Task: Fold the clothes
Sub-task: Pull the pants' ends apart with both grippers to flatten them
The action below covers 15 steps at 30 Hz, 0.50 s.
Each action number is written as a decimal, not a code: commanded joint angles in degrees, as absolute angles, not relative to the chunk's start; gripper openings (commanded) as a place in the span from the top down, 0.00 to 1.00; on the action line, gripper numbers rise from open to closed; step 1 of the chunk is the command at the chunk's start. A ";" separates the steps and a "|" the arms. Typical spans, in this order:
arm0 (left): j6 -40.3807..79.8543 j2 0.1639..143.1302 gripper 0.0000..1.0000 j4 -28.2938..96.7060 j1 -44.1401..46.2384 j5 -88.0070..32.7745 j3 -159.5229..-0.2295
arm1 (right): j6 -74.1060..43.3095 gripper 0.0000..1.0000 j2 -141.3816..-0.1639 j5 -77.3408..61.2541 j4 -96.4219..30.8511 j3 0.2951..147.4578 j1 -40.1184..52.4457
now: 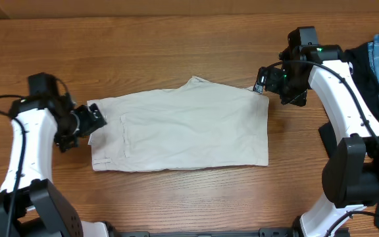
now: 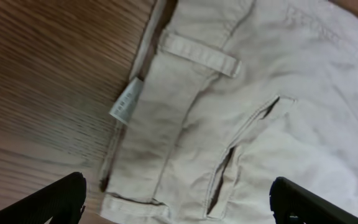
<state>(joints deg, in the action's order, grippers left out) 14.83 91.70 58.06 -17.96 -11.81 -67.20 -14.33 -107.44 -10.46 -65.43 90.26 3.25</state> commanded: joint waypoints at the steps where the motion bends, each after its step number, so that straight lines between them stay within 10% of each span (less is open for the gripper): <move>1: 8.58 94.24 0.03 56.62 -20.23 -15.59 -67.42 | -13.23 0.00 -107.37 -10.37 -64.79 91.57 3.14; 15: 1.54 107.61 0.07 50.46 -22.15 -24.45 -67.33 | -13.17 0.00 -107.37 -12.05 -65.73 91.57 3.14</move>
